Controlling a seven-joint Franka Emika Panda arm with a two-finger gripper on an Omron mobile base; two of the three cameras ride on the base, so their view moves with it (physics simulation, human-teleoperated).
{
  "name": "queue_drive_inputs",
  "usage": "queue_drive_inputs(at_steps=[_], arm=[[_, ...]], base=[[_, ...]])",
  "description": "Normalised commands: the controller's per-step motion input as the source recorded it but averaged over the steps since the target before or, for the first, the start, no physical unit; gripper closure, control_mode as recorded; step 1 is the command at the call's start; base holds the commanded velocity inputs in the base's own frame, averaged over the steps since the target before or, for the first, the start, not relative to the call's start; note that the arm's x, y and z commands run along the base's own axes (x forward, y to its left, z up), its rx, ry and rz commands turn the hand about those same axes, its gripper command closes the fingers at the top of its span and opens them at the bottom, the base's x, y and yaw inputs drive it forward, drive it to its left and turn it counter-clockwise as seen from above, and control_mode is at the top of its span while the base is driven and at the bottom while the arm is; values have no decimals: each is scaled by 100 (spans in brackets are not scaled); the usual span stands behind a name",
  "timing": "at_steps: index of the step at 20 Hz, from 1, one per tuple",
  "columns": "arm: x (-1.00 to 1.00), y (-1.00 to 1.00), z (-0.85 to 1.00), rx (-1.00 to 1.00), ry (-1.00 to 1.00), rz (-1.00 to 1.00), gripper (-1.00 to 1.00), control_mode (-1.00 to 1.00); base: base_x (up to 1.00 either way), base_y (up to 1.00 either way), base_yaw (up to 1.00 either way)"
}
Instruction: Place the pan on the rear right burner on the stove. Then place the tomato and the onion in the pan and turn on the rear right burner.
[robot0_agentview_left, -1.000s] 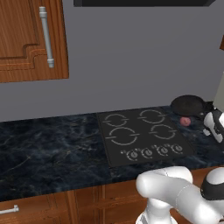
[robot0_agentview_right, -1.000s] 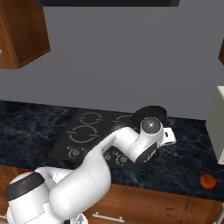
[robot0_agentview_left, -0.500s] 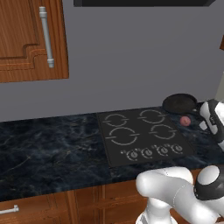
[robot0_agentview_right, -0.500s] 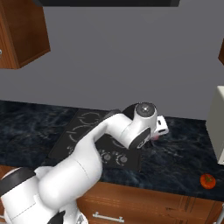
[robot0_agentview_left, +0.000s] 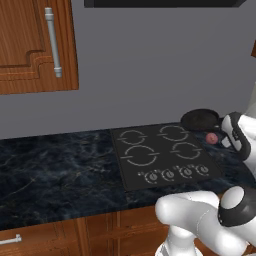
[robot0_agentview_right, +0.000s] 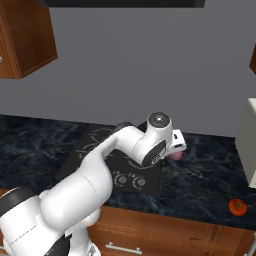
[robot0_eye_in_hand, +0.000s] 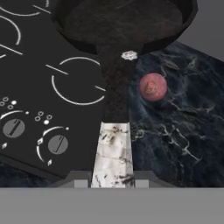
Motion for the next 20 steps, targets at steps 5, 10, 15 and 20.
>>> queue_drive_inputs(at_steps=[5,10,15,20], arm=[[20,34,-7,0,0,0,100,-100],[19,31,-3,0,0,0,100,-100],[14,20,-1,0,0,0,100,-100],[24,19,-5,0,0,-1,100,-100]], base=[[0,0,0],[0,0,0],[0,0,0],[0,0,0]])
